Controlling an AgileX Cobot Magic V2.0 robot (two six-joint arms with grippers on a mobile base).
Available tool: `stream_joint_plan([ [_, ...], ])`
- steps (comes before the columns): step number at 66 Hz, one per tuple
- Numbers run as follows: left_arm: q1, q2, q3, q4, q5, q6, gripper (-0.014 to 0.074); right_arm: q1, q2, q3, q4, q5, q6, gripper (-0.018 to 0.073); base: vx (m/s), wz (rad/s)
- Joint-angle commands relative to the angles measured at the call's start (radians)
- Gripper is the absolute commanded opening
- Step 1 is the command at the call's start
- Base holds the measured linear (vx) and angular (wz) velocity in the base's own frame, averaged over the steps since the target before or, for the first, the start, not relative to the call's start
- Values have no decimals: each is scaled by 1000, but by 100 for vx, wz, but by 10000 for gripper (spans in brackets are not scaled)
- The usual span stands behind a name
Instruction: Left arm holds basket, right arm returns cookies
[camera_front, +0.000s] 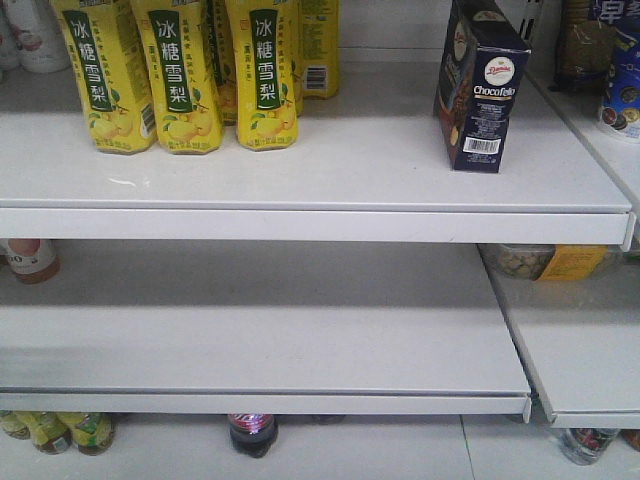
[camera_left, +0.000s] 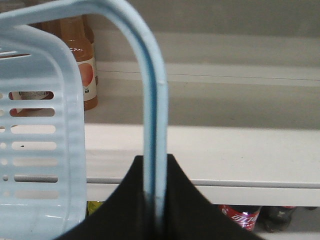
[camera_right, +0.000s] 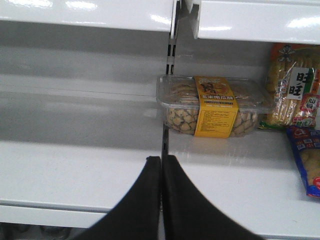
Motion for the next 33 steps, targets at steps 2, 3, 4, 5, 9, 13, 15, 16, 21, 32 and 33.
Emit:
stream_joint_plan([
  [2, 2, -23, 10, 20, -100, 7, -6, -7, -13, 11, -80, -114, 116, -8, 0, 0],
  [3, 2, -23, 10, 20, -100, 7, -6, -7, -20, 18, -95, -124, 137, -8, 0, 0],
  [4, 2, -23, 10, 20, -100, 7, -6, -7, -30, 30, -112, -134, 160, -8, 0, 0],
  [5, 2, -23, 10, 20, -100, 7, -6, -7, -38, 37, -128, -145, 181, -8, 0, 0],
  [9, 2, -23, 10, 20, -100, 7, -6, -7, -71, 70, -199, -194, 285, -8, 0, 0],
  [13, 2, -23, 10, 20, -100, 7, -6, -7, -112, 111, -259, -230, 371, -8, 0, 0],
  [15, 2, -23, 10, 20, -100, 7, -6, -7, -129, 127, -287, -244, 422, -8, 0, 0],
  [16, 2, -23, 10, 20, -100, 7, -6, -7, -137, 135, -304, -248, 440, -8, 0, 0],
  [21, 2, -22, 10, 20, -100, 7, -6, -6, -159, 146, -356, -228, 530, -8, 0, 0],
  [32, 2, -22, 10, 20, -100, 7, -6, 2, -158, 147, -390, -234, 566, -8, 0, 0],
  [33, 2, -22, 10, 20, -100, 7, -6, 9, -158, 147, -391, -235, 564, -8, 0, 0],
])
